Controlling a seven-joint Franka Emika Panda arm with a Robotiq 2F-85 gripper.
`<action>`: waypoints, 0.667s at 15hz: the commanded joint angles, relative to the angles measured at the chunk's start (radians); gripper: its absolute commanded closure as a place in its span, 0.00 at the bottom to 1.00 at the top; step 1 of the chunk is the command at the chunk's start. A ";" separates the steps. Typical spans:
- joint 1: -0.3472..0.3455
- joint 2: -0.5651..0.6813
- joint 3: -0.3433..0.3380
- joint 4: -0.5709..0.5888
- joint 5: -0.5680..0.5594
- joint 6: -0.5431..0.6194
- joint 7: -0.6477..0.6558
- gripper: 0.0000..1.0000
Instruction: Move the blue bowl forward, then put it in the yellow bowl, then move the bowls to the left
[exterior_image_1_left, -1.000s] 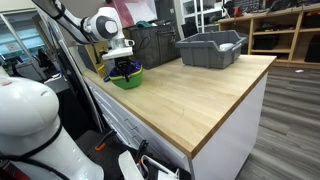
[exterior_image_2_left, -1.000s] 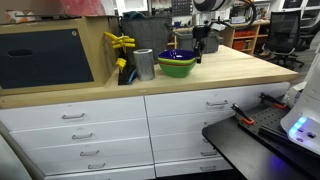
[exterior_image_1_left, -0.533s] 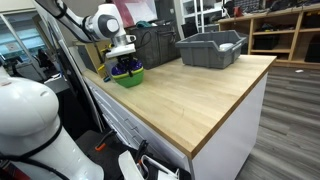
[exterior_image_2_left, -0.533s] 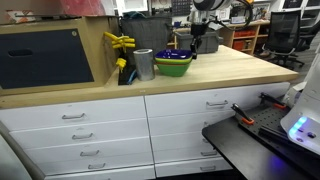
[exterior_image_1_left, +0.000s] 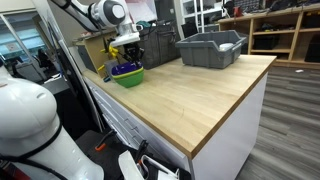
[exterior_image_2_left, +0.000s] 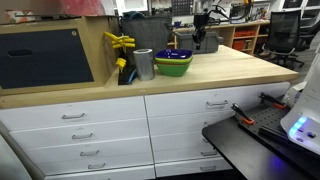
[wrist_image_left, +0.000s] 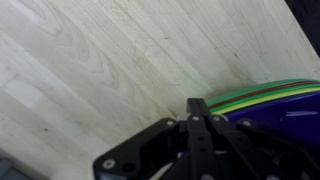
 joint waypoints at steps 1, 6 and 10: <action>-0.026 0.006 -0.016 0.053 -0.043 -0.029 0.102 1.00; -0.049 0.028 -0.032 0.099 -0.039 -0.016 0.217 1.00; -0.059 0.039 -0.031 0.155 -0.033 -0.053 0.335 0.73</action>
